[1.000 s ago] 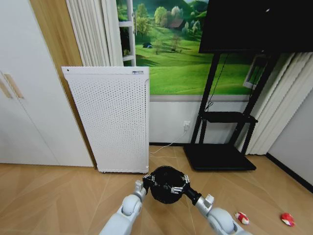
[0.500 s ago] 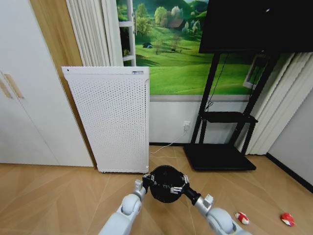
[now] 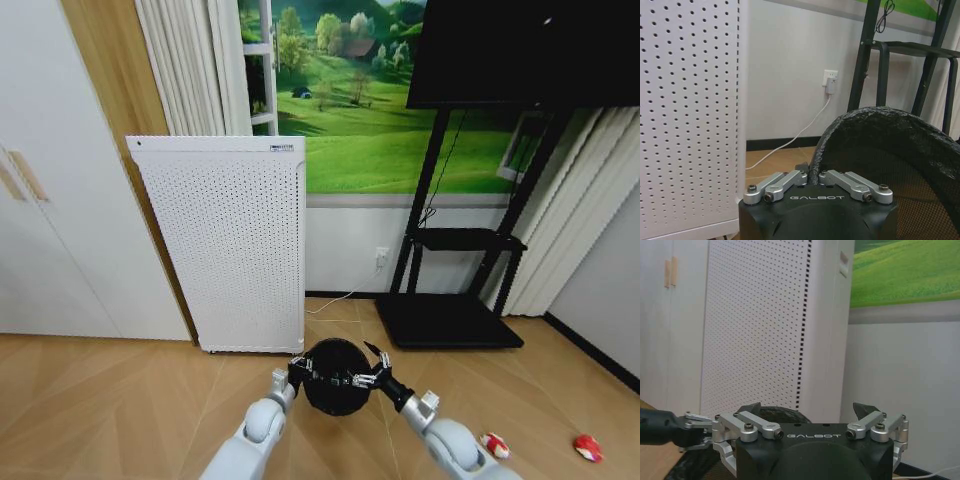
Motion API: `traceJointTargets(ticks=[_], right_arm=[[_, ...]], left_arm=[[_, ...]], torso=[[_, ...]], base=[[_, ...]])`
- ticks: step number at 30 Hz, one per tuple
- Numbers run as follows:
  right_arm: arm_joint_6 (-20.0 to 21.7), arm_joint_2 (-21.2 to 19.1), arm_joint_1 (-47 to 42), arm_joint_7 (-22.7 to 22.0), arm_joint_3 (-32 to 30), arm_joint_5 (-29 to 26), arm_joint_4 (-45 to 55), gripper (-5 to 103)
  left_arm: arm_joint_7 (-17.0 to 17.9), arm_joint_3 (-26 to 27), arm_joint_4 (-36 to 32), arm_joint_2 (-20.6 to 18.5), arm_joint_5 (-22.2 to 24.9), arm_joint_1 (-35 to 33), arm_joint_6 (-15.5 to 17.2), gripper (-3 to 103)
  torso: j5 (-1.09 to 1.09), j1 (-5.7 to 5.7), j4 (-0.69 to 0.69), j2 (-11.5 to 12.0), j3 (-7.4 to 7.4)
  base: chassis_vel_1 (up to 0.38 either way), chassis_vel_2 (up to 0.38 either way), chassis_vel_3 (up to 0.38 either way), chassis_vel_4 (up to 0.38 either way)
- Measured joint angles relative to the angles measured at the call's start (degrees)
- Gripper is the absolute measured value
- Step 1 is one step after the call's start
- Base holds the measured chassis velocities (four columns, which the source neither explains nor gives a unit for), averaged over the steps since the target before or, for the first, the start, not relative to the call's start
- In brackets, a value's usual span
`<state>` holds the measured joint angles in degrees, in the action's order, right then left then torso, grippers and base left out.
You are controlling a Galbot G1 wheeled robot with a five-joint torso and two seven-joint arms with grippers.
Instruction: Pick up the trash bin and place the garbage on the floor into it.
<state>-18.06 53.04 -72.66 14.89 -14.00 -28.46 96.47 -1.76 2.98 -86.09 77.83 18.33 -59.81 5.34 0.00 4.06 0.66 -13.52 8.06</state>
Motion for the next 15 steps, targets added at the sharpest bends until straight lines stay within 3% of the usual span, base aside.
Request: traceJointTargets(ticks=[15], right_arm=[[2.0,2.7,1.4,-6.1,-8.6,0.7,-10.4,100]], left_arm=[[0.9,3.0,-6.5,-3.9,1.3,-3.9,1.3,4]], torso=[[0.00,0.00,0.00,0.0,0.00]], base=[[0.000,0.000,0.000,0.000]])
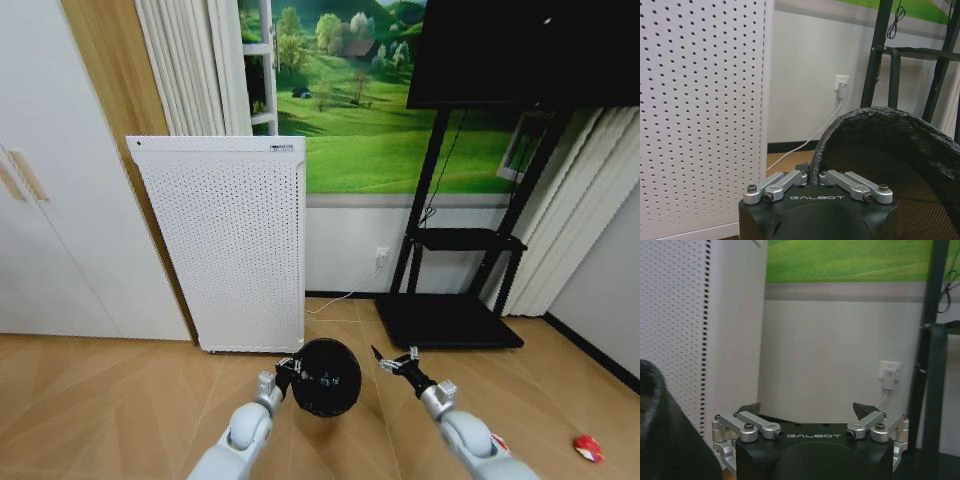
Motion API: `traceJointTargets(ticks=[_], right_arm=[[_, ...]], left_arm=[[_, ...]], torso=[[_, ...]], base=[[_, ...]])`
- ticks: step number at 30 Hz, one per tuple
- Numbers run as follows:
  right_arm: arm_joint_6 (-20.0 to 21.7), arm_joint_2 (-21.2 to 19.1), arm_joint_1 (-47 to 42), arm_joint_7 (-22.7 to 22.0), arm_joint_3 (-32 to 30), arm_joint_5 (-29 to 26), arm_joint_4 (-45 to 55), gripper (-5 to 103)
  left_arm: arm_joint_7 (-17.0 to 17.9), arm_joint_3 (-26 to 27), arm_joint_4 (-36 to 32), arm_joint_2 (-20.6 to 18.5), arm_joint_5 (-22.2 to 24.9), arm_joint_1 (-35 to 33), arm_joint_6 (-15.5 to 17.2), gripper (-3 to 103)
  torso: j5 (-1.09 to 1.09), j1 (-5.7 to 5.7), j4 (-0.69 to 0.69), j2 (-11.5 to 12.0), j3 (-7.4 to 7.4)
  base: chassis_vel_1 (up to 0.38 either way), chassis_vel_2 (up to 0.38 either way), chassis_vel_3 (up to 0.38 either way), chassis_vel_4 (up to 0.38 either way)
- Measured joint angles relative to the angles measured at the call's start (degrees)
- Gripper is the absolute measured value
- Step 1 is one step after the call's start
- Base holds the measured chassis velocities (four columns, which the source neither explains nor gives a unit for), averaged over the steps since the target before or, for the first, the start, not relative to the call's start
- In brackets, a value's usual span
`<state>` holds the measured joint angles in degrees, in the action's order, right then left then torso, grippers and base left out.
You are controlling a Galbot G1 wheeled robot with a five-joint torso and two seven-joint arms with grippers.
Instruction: Pick up the trash bin and place the garbage on the floor into it.
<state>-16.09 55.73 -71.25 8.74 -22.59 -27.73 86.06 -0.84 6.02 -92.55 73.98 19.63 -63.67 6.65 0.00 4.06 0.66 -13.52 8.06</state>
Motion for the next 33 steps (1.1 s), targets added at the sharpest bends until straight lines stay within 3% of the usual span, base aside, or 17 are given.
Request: traceJointTargets(ticks=[14,20,33], right_arm=[[0.8,3.6,-3.8,-4.9,-8.2,2.3,-3.9,100],[4.0,5.4,-5.5,-11.7,-12.8,4.5,-4.3,100],[7.2,6.8,-9.2,-13.8,-18.6,4.2,-1.9,100]], left_arm=[[0.3,6.6,-6.3,-2.2,0.0,-6.9,0.3,4],[0.2,12.9,-10.5,-3.6,0.4,-10.9,0.1,4],[0.0,22.4,-16.5,-0.7,1.8,-19.4,-0.7,4]], torso=[[0.00,0.00,0.00,0.0,0.00],[0.00,0.00,0.00,0.0,0.00],[0.00,0.00,0.00,0.0,0.00]], base=[[0.000,0.000,0.000,0.000],[0.000,0.000,0.000,0.000],[0.000,0.000,0.000,0.000]])
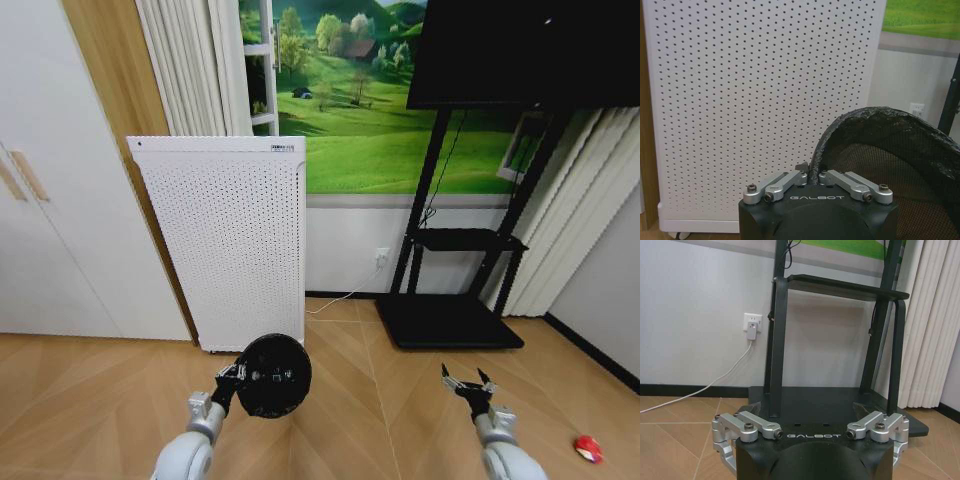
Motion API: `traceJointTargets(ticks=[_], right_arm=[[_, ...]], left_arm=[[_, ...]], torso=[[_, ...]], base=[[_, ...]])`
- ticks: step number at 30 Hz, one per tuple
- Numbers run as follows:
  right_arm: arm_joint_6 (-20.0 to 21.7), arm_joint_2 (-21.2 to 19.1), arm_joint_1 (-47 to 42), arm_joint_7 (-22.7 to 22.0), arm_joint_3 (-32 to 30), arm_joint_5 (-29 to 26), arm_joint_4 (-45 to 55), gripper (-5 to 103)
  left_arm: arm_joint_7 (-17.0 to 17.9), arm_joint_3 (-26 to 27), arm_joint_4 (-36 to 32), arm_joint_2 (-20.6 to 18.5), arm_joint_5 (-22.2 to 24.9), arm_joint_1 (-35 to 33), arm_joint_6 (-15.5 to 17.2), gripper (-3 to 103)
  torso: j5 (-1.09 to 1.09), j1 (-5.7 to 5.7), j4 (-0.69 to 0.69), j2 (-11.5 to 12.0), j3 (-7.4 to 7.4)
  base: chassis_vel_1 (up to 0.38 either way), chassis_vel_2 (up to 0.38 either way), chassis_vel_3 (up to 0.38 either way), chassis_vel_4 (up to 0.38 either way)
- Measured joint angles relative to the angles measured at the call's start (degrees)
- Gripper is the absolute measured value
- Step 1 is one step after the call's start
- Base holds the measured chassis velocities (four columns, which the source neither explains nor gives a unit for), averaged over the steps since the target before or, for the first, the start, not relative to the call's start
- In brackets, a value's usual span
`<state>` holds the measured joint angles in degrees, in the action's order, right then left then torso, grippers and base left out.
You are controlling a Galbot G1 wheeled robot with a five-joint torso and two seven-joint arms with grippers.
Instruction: Pick up the trash bin and place the garbage on the floor into it.
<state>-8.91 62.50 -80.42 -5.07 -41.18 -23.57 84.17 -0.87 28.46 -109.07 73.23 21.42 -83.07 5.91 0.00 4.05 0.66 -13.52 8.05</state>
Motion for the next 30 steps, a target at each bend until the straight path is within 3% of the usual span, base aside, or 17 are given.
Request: traceJointTargets(ticks=[9,30], right_arm=[[-0.4,1.2,-2.8,-0.5,-0.4,1.1,1.7,100],[-2.8,2.7,-2.0,-0.6,1.0,3.1,0.8,100]], left_arm=[[0.0,1.8,0.5,1.6,-0.3,-1.4,-0.6,4],[-0.6,-0.3,3.6,2.0,-0.8,1.1,-0.8,4]], torso=[[0.01,0.00,0.00,0.0,0.00],[0.00,0.00,0.01,0.0,0.01]], base=[[0.000,0.000,0.000,0.000],[0.000,0.000,0.000,0.000]])
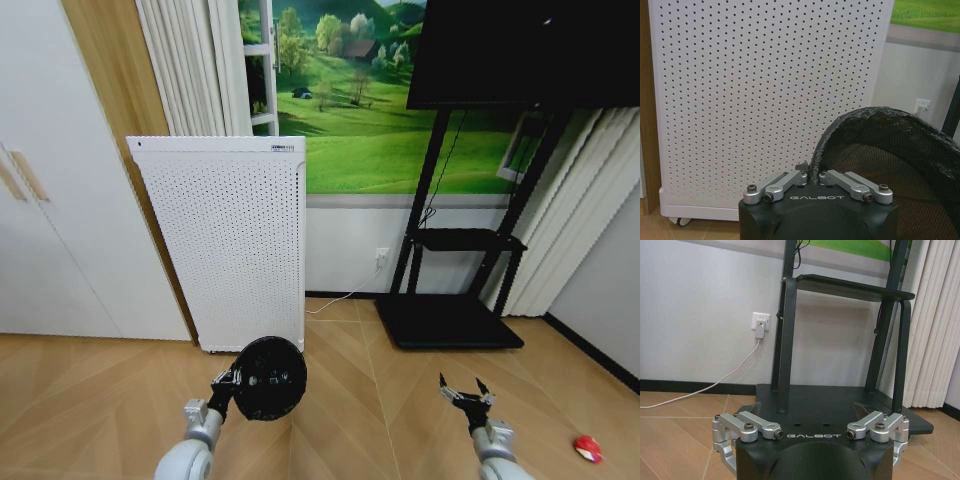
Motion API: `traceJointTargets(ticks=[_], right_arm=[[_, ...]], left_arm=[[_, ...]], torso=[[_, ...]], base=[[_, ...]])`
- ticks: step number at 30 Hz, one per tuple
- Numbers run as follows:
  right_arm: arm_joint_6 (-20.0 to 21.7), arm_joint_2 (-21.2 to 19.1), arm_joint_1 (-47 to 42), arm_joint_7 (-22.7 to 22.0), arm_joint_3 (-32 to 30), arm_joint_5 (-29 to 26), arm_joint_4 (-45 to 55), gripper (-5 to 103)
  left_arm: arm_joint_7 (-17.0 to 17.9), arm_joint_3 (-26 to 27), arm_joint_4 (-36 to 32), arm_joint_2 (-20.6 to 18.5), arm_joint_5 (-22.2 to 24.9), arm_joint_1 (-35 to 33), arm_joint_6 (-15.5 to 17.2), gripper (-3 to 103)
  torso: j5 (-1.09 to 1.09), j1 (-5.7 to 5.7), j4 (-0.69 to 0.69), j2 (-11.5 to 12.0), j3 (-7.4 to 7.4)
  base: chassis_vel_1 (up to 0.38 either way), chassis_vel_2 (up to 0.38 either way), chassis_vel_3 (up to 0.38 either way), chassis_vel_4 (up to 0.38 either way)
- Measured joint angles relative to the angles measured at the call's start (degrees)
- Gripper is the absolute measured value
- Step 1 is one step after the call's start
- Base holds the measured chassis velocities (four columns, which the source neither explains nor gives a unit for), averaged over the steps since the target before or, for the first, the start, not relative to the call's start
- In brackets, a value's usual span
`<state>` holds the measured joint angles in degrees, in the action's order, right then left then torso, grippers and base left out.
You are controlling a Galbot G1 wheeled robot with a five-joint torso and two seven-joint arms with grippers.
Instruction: Pick up the trash bin and place the garbage on the floor into it.
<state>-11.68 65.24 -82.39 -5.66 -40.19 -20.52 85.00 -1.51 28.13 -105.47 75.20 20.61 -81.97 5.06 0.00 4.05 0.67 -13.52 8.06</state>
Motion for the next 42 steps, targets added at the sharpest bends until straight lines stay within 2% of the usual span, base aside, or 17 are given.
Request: traceJointTargets(ticks=[5,7,24,32,42], right_arm=[[0.1,0.0,0.3,0.0,-0.1,1.2,-0.5,100],[0.3,0.1,0.5,-0.6,0.0,-0.4,-0.7,100],[-0.6,0.5,0.4,-0.4,0.5,-2.5,-1.8,100],[-0.6,0.4,0.5,-0.3,0.4,-2.5,-1.9,100],[-1.1,0.3,0.5,0.0,0.2,-2.4,-2.2,100]], left_arm=[[0.0,0.0,0.0,0.0,0.0,0.0,0.0,4],[0.0,0.0,0.2,0.0,-0.1,-0.2,-0.2,4],[-0.2,-0.4,1.2,0.2,-0.7,-0.1,-0.8,4],[-0.2,-0.5,1.2,0.2,-0.7,-0.1,-0.8,4],[-0.2,-0.3,1.2,0.2,-0.7,-0.3,-0.9,4]], torso=[[0.00,0.00,0.00,0.0,0.00],[0.00,0.00,0.00,0.0,0.00],[0.01,0.00,-0.02,0.0,0.00],[0.00,0.00,0.02,0.0,0.00],[-0.01,0.00,-0.01,0.0,0.00]], base=[[0.000,0.000,0.000,0.000],[0.000,0.000,0.000,0.000],[0.057,0.045,-0.061,-0.047],[-0.127,-0.141,0.133,0.110],[-0.196,-0.181,0.196,0.184]])
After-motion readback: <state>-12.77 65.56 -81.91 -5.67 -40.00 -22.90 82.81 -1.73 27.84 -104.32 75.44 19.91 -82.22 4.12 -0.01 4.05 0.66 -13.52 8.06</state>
